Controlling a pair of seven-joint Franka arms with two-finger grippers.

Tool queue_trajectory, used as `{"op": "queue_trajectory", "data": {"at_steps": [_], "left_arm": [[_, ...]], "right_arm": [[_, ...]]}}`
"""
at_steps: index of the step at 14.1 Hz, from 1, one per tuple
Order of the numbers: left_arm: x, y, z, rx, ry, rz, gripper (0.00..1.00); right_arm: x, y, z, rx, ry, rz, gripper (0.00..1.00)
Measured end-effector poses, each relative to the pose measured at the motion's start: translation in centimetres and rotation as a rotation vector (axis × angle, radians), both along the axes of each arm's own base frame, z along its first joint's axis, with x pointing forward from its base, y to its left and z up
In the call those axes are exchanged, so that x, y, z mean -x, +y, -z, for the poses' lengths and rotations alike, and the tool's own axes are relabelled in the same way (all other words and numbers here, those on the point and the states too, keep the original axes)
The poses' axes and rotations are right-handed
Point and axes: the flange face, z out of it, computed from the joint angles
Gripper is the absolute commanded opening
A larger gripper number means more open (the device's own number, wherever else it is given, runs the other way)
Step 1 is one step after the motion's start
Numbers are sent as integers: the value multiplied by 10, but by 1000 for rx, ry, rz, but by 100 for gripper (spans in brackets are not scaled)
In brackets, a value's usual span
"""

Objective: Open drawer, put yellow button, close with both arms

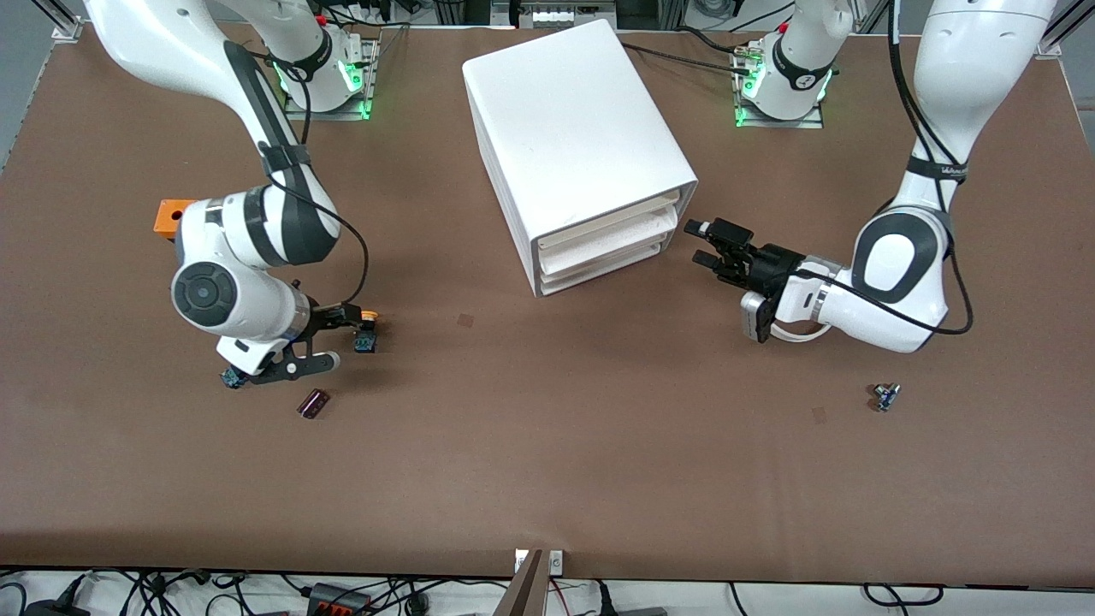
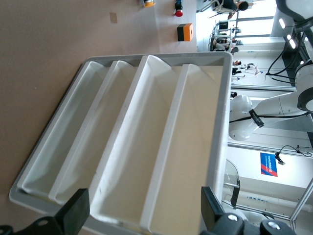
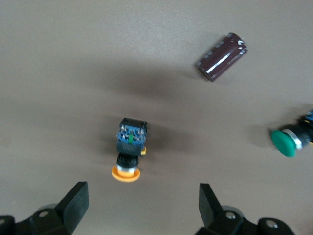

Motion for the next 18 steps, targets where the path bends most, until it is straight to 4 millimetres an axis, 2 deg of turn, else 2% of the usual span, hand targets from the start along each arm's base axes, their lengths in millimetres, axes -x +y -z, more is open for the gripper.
{"op": "queue_trajectory", "data": {"at_steps": [3, 6, 7, 10, 13, 16, 17, 18], "left_arm": [[17, -20, 20, 60, -5, -27, 83], [34, -36, 34, 109, 0, -31, 68], [38, -37, 37, 124, 2, -32, 66], [53, -47, 47, 147, 18, -16, 60], [57, -50, 48, 152, 20, -8, 43], [60, -59, 45, 166, 10, 11, 21], [62, -62, 45, 174, 3, 20, 12], [62, -64, 44, 180, -2, 24, 4]], "right_arm": [[-1, 10, 33, 4, -4, -4, 100], [1, 11, 60, 12, 18, -5, 100], [2, 10, 67, 15, 27, -4, 100], [5, 10, 80, 21, 45, 1, 100], [9, 16, 89, 27, 58, -3, 100], [12, 20, 98, 32, 71, -4, 80], [12, 19, 100, 33, 74, -3, 71], [12, 19, 100, 34, 74, -3, 58]]}}
